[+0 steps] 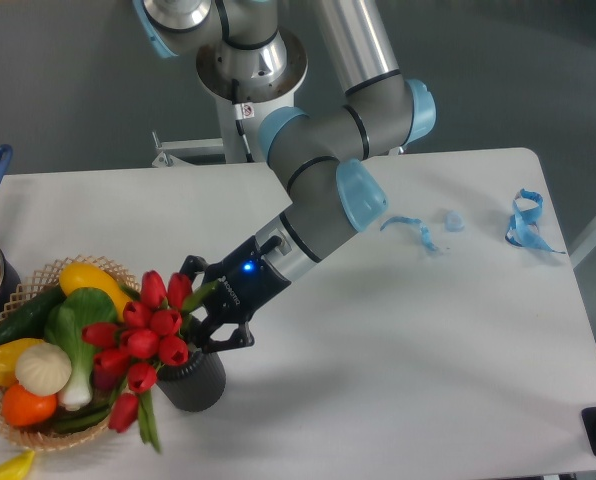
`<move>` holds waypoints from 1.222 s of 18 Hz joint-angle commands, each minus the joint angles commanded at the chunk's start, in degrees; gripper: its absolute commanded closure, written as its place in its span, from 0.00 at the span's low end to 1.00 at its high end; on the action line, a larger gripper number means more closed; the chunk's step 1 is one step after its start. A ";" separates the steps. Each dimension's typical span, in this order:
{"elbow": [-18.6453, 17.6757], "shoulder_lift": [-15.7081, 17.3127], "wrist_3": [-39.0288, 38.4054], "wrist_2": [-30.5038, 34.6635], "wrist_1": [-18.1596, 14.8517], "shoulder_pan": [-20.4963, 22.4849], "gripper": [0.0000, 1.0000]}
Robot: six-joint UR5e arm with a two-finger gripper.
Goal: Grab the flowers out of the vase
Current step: 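Close the gripper around the tulip stems above the vase rim, then lift the tulip bunch up out of the vase and away from it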
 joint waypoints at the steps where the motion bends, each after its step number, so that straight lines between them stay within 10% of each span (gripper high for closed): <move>1: 0.70 0.00 -1.58 0.00 0.00 0.00 1.00; 22: 8.53 4.92 -13.64 -15.11 -0.09 6.68 1.00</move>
